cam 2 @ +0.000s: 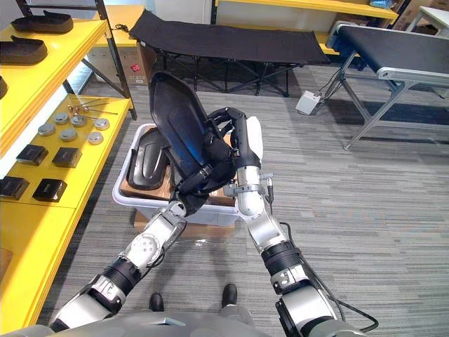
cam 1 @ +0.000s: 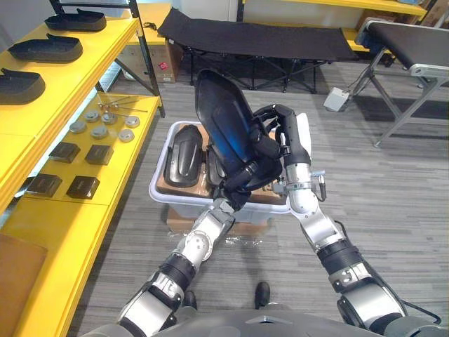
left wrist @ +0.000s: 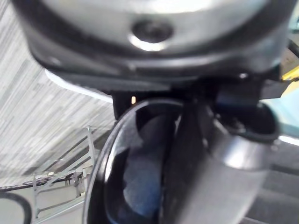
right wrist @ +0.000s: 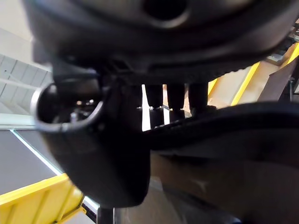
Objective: Walk over and take three plastic housings, then place them on the shelf
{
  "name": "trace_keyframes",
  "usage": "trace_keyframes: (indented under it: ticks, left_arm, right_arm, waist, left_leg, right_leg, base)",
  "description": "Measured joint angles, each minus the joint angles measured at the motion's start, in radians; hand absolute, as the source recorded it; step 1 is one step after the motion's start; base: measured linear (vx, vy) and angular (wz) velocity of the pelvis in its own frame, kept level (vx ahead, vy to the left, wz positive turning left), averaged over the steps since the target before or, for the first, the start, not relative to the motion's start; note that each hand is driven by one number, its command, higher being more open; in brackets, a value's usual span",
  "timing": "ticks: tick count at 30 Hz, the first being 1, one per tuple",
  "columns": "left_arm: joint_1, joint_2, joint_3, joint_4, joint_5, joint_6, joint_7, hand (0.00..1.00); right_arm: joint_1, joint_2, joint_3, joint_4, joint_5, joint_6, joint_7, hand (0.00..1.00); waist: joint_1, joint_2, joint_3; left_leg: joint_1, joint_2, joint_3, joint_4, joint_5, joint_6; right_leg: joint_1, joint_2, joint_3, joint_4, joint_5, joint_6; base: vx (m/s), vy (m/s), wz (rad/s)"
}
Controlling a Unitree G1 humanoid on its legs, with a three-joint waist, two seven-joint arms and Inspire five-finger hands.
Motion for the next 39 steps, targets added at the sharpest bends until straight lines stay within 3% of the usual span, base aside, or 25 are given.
trace_keyframes:
  ticks: [3,7,14,20,27,29,33,39]
  left_arm:
    - [0.003,-0.003,0.009,-0.003,0.112,-0.050,0.047,0.00]
    - [0.003,-0.014,0.081,-0.031,0.258,-0.064,0.152,0.00]
    - [0.006,-0.009,0.227,-0.151,0.591,-0.120,0.314,0.00]
    - [0.072,-0.009,0.279,-0.174,0.885,-0.120,0.479,0.00]
    - [0.115,-0.009,0.381,-0.203,1.055,-0.121,0.663,0.00]
    - [0.129,-0.009,0.409,-0.234,1.082,-0.124,0.684,0.00]
    - [0.202,-0.019,0.446,-0.328,1.082,-0.186,0.691,0.00]
    - [0.312,-0.039,0.496,-0.432,1.059,-0.249,0.621,0.00]
  right_arm:
    - [0.041,0.019,-0.008,-0.004,0.019,-0.026,0.003,1.00]
    - [0.092,0.019,0.013,-0.012,0.022,-0.030,0.010,1.00]
    - [0.126,0.023,0.011,-0.046,0.086,0.017,0.025,1.00]
    - [0.139,0.057,-0.009,-0.102,0.086,0.027,0.024,1.00]
    - [0.230,0.060,-0.026,-0.103,0.124,0.043,0.028,1.00]
    - [0.258,0.062,-0.029,-0.106,0.170,0.042,0.035,1.00]
    - [0.315,0.098,-0.069,-0.129,0.282,0.039,0.076,1.00]
    - [0.378,0.113,-0.098,-0.182,0.365,0.029,0.150,1.00]
  waist:
    - [0.000,-0.013,-0.008]
    - [0.001,-0.016,-0.009]
    - [0.004,-0.018,-0.009]
    - [0.003,-0.021,-0.011]
    - [0.004,-0.022,-0.011]
    - [0.004,-0.021,-0.011]
    - [0.002,-0.021,-0.011]
    - [0.004,-0.012,-0.016]
  left_leg:
    - [0.000,0.000,0.000,0.000,0.000,0.000]
    - [0.001,0.001,-0.001,0.001,0.000,0.000]
    - [0.001,0.001,-0.005,0.003,0.000,-0.001]
    - [0.001,0.001,-0.005,0.004,-0.002,-0.002]
    - [0.000,0.002,-0.003,0.005,-0.005,-0.004]
    - [0.000,0.002,-0.003,0.005,-0.009,-0.005]
    - [0.001,0.002,0.003,0.008,-0.016,-0.007]
    - [0.007,0.002,0.005,0.015,-0.020,-0.007]
  right_leg:
    - [0.001,0.000,-0.001,0.000,-0.001,-0.001]
    - [0.002,0.000,-0.002,0.000,-0.001,-0.001]
    - [0.005,0.001,-0.006,-0.005,-0.001,-0.002]
    - [0.005,0.001,-0.005,-0.005,-0.002,-0.002]
    - [0.003,0.001,-0.003,-0.005,-0.003,-0.004]
    - [0.003,0.001,-0.004,-0.005,-0.004,-0.005]
    - [0.003,0.002,-0.003,-0.005,-0.008,-0.009]
    - [0.010,0.004,-0.003,0.000,-0.009,-0.010]
  base:
    - [0.00,0.000,0.00]
    - [0.00,0.000,0.00]
    - [0.00,0.000,0.00]
    - [0.00,0.000,0.00]
    - [0.00,0.000,0.00]
    - [0.00,0.000,0.00]
    - [0.00,0.000,-0.02]
    - [0.00,0.000,0.00]
